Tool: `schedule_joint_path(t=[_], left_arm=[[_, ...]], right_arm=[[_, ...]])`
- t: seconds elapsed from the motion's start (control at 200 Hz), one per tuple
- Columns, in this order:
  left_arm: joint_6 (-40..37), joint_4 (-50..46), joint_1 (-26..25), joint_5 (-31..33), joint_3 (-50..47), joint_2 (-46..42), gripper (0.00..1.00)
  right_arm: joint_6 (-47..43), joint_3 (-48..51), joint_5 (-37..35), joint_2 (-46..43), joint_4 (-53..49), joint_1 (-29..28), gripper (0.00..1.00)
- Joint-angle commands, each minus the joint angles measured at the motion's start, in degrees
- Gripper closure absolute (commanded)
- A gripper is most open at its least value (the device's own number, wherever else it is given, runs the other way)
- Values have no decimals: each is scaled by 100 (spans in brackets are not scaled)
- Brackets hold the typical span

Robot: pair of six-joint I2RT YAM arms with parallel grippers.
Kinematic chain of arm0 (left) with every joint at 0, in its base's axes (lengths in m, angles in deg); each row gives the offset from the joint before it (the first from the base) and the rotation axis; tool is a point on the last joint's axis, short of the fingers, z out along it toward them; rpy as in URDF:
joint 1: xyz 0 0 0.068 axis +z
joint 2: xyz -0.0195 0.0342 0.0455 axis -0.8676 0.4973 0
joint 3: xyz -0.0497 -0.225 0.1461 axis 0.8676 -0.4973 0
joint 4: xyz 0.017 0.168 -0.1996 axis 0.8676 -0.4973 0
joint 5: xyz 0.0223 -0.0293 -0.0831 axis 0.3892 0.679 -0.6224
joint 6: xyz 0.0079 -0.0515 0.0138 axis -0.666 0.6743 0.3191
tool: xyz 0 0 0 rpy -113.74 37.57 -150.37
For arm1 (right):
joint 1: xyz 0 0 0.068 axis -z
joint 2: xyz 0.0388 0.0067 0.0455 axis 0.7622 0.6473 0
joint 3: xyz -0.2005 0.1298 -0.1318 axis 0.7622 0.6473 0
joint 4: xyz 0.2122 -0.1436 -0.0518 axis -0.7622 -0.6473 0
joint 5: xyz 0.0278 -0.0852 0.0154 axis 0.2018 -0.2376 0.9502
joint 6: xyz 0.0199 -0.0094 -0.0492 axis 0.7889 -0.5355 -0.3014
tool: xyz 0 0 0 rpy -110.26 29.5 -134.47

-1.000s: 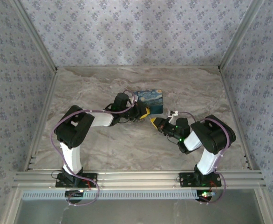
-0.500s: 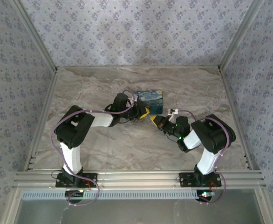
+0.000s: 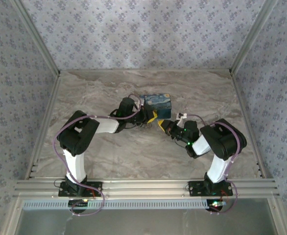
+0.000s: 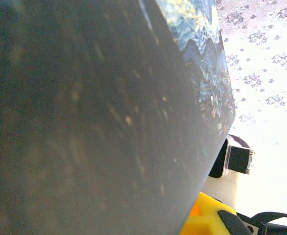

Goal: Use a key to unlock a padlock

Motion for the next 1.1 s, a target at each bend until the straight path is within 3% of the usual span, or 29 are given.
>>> schedule_joint_path(t=[0.0, 0.37, 0.909, 1.099], left_arm=[[176, 537, -121, -320, -18, -51, 100], [270, 780, -148, -433, -40, -42, 100], [380, 928, -150, -465, -59, -15, 100], [362, 941, -149, -470, -75, -24, 100]], right_arm=[[131, -238, -215, -10, 108, -99, 100], [398, -374, -447, -131, 114, -116, 100], [-1287, -543, 132, -188, -116, 130, 100], [-621, -693, 558, 139, 107, 321, 100]])
